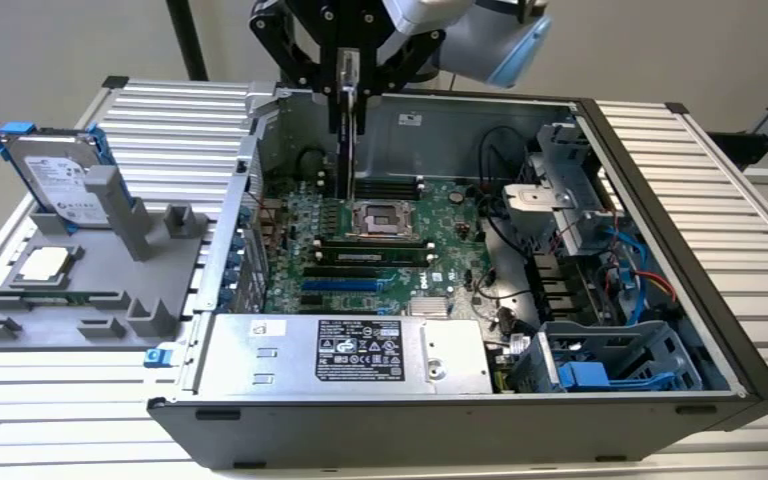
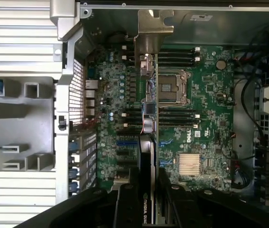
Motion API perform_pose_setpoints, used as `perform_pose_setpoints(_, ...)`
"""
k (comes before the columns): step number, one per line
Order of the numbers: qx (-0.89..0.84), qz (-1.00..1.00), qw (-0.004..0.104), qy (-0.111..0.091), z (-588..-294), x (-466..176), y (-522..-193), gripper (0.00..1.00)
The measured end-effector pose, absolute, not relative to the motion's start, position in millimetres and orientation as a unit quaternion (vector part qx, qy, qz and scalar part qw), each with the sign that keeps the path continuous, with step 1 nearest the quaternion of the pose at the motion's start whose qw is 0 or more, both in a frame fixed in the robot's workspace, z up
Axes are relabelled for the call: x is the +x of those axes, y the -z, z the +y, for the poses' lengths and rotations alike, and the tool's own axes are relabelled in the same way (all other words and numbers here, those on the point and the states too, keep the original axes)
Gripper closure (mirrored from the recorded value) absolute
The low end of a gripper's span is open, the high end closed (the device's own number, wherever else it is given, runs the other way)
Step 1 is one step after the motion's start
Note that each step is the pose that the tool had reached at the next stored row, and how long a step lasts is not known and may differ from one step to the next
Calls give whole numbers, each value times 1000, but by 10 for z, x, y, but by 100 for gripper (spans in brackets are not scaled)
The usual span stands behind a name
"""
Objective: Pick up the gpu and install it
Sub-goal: 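Pick up the gpu and move the gpu toward the slot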
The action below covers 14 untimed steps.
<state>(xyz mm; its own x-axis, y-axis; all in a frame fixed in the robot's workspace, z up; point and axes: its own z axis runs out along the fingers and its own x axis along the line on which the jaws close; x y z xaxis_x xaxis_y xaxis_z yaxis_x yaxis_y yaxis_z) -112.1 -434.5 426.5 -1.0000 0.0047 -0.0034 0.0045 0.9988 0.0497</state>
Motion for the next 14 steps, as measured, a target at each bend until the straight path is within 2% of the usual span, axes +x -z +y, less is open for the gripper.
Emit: perform_pose_setpoints(14,1,1000,2,-25,-4345,-1030,-4265,100)
